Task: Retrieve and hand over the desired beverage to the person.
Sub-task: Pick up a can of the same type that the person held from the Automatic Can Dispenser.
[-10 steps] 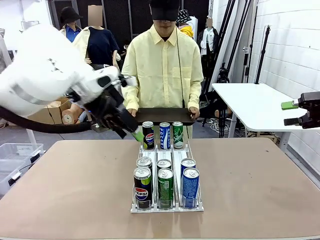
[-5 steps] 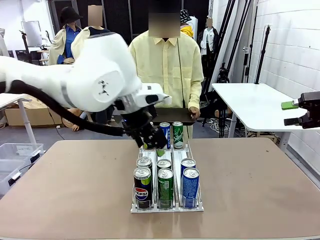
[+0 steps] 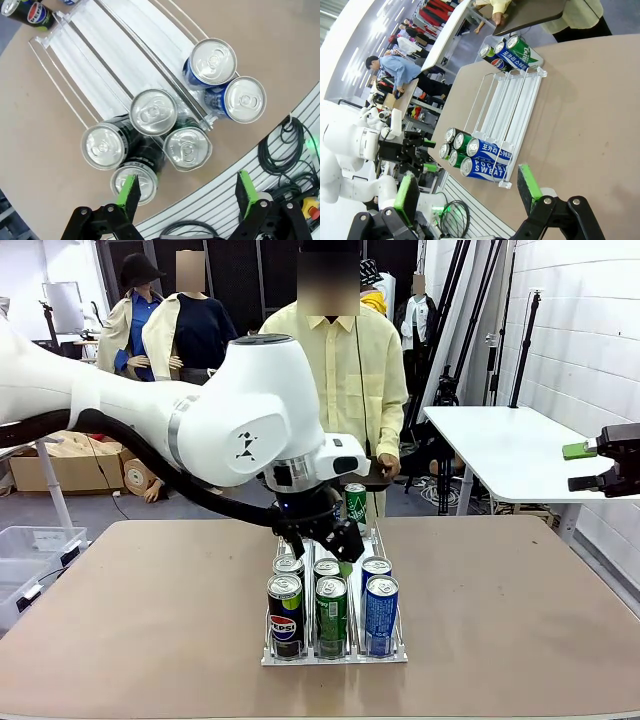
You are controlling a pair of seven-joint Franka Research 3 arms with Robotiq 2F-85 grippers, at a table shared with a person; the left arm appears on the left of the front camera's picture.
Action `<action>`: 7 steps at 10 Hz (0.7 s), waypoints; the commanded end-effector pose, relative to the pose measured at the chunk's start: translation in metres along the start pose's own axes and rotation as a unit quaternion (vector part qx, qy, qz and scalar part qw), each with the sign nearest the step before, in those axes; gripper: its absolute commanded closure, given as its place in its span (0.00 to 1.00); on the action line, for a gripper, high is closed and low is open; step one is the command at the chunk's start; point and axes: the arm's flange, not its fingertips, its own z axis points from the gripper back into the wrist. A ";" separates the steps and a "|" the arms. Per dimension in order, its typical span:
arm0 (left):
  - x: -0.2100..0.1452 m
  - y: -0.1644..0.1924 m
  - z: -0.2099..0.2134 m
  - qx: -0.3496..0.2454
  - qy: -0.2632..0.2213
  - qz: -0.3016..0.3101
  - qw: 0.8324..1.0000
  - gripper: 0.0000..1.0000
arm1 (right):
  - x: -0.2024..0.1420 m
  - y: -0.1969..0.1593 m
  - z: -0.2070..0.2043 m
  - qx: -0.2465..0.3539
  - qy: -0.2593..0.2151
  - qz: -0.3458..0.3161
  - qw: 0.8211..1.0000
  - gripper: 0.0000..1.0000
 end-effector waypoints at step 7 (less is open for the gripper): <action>-0.004 -0.013 -0.005 0.001 0.011 0.012 1.000 0.00 | 0.000 0.000 -0.001 0.001 -0.001 0.000 1.000 0.00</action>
